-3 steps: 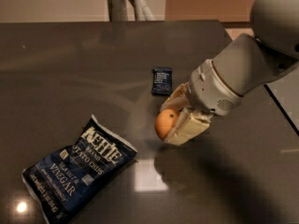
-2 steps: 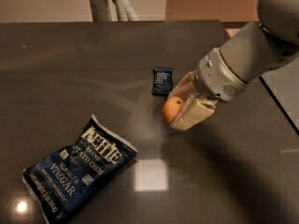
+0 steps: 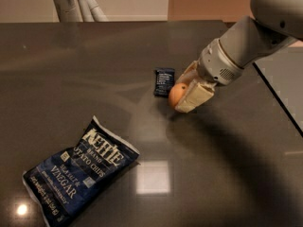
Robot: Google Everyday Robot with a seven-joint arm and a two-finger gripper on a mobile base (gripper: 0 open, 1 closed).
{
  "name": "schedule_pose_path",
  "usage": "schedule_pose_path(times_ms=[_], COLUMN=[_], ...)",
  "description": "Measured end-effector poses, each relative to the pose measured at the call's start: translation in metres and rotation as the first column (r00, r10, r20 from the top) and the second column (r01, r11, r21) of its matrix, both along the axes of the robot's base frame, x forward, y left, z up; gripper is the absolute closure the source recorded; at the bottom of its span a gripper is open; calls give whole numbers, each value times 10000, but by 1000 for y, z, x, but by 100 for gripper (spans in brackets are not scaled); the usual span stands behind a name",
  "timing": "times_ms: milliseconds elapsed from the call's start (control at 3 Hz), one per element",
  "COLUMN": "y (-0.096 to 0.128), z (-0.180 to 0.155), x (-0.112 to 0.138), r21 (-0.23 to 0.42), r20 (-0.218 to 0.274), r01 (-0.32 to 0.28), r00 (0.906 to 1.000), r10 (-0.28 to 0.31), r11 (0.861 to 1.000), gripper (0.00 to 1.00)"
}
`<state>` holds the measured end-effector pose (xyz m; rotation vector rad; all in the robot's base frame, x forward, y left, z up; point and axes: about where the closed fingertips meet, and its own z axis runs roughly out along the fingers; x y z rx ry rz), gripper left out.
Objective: Move orange near rxbar blueberry
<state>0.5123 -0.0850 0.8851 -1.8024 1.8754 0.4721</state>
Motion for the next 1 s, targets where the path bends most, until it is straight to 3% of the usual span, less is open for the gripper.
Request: schedule_pose_path(times_ms=[333,1000], y=[0,-3], z=[-9,-27], x=[27,58], r21=[-85,-389], r20=[-87,-187], r01=[247,629], r00=[9997,9978], r10=[-248,-636], r11=[9997,9973], gripper=[100,100])
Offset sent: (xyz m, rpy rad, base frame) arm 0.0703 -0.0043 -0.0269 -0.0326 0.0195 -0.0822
